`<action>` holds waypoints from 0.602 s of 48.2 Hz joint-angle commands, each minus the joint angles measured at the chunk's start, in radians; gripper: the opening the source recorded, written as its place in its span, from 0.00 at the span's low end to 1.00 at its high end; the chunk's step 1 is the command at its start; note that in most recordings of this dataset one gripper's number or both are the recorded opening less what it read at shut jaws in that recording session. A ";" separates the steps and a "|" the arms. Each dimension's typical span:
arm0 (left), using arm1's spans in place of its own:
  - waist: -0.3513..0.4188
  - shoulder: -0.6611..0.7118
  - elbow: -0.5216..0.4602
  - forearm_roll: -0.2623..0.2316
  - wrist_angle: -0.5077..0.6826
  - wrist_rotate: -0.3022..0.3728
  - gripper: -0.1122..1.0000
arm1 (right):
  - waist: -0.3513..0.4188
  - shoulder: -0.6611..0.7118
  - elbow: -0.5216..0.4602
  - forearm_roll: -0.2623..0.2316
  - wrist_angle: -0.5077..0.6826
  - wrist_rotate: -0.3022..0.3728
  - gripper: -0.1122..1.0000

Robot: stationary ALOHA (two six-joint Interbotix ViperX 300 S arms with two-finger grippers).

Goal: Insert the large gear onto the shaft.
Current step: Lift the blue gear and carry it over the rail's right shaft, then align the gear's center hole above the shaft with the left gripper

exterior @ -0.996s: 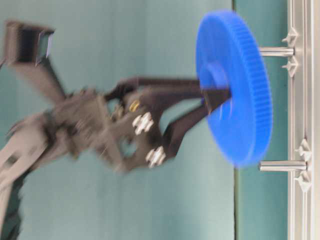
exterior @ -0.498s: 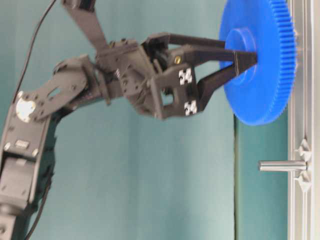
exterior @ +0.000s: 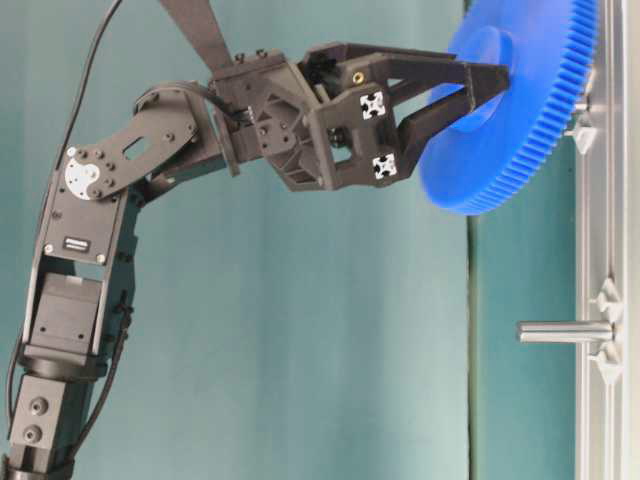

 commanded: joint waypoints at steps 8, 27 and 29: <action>0.037 -0.031 -0.012 0.003 0.043 -0.002 0.81 | -0.003 -0.002 -0.006 -0.002 -0.006 0.006 0.73; 0.049 -0.054 0.005 0.003 0.087 0.014 0.81 | -0.003 -0.005 -0.006 -0.002 -0.006 0.005 0.73; 0.052 -0.058 0.011 0.003 0.084 0.015 0.81 | -0.003 -0.003 -0.006 -0.003 -0.005 0.005 0.73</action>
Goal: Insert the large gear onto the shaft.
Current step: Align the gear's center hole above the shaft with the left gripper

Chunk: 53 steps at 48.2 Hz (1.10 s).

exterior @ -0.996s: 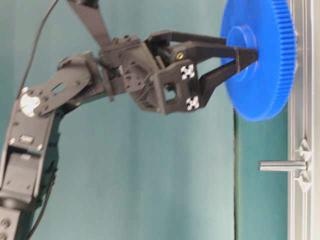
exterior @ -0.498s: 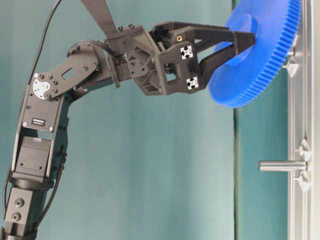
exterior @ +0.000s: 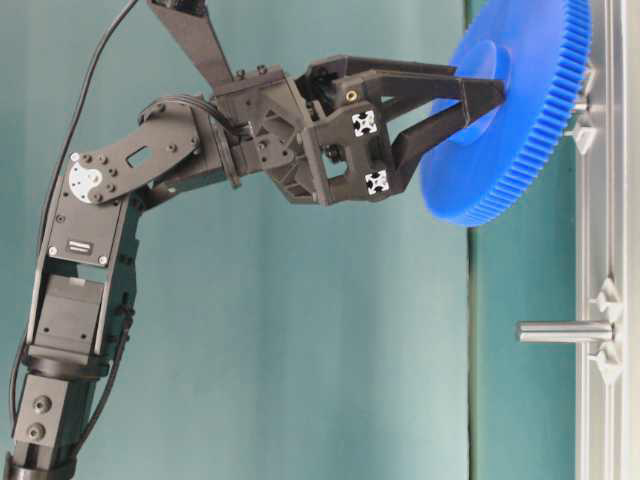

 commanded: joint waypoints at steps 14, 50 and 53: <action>0.037 -0.069 0.052 0.002 -0.002 0.002 0.81 | -0.005 0.008 -0.009 -0.006 -0.003 0.005 0.73; 0.044 -0.028 -0.023 0.000 -0.046 -0.017 0.81 | -0.011 0.006 -0.005 -0.008 -0.003 0.005 0.73; 0.044 -0.028 -0.023 0.000 -0.048 -0.034 0.80 | -0.011 0.008 -0.003 -0.008 -0.002 0.005 0.73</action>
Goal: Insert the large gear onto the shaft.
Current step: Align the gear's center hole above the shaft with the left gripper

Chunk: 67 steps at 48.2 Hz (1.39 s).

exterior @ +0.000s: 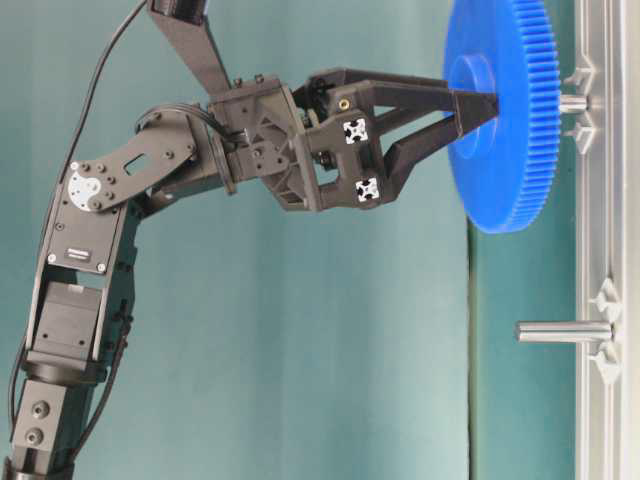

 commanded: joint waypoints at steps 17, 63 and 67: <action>0.049 -0.012 0.035 0.005 -0.044 -0.086 0.87 | -0.008 0.005 -0.014 0.000 -0.003 0.005 0.73; 0.009 -0.048 0.097 0.005 -0.173 -0.094 0.90 | -0.011 0.003 -0.017 0.005 -0.003 0.008 0.73; 0.014 -0.055 0.106 0.005 -0.172 -0.095 0.91 | -0.011 -0.002 -0.017 0.005 -0.003 0.008 0.73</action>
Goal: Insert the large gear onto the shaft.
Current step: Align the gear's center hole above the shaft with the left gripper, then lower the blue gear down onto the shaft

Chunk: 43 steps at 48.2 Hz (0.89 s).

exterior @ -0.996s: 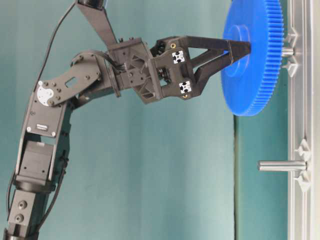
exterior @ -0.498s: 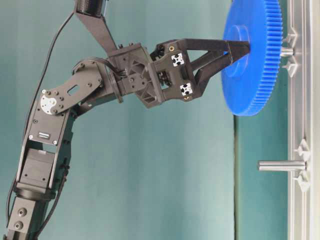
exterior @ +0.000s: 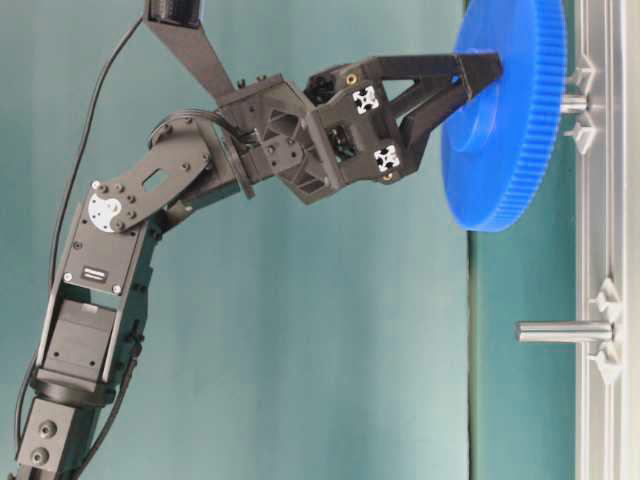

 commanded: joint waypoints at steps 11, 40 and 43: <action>0.020 -0.040 0.018 0.008 0.020 0.002 0.91 | -0.002 -0.012 -0.018 0.002 -0.005 0.008 0.73; 0.005 -0.074 -0.002 0.009 0.040 0.003 0.91 | -0.002 -0.012 -0.015 0.002 -0.005 0.008 0.73; 0.021 -0.072 -0.015 0.009 0.041 0.006 0.91 | -0.002 -0.012 -0.015 0.000 -0.005 0.008 0.73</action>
